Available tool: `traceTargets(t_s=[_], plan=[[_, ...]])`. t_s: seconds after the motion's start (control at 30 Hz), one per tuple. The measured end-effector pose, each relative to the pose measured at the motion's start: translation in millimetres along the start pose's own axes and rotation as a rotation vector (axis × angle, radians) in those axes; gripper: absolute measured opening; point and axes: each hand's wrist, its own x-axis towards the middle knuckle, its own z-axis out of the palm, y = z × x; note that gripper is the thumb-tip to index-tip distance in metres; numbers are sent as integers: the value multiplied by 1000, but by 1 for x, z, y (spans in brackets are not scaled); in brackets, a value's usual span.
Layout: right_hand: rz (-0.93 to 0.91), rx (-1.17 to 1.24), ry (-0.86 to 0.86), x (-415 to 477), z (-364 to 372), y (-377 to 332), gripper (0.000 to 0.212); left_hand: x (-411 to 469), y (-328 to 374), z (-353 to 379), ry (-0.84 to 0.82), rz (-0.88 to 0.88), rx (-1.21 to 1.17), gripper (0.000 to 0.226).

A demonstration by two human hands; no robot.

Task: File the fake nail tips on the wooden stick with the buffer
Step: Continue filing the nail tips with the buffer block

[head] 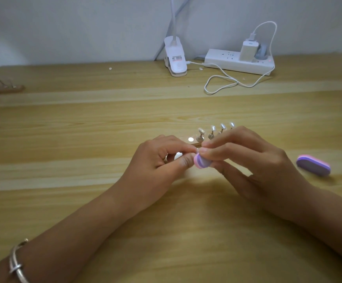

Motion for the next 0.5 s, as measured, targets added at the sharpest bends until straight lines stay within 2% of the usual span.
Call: traceTargets(t_s=[0.1,0.23,0.4,0.5], plan=[[49,-8,21,1,-4,3,12,1,1,1,-8,-24,-16,17],[-8,9,16,1,3,-4,12,0,1,0,-12,-28,-66,18],[44,-14,29,2,-3,1,12,0,3,0,-16,-36,-52,17],[-10,4,31,2,2,-5,12,0,4,0,-17,-23,-70,17]])
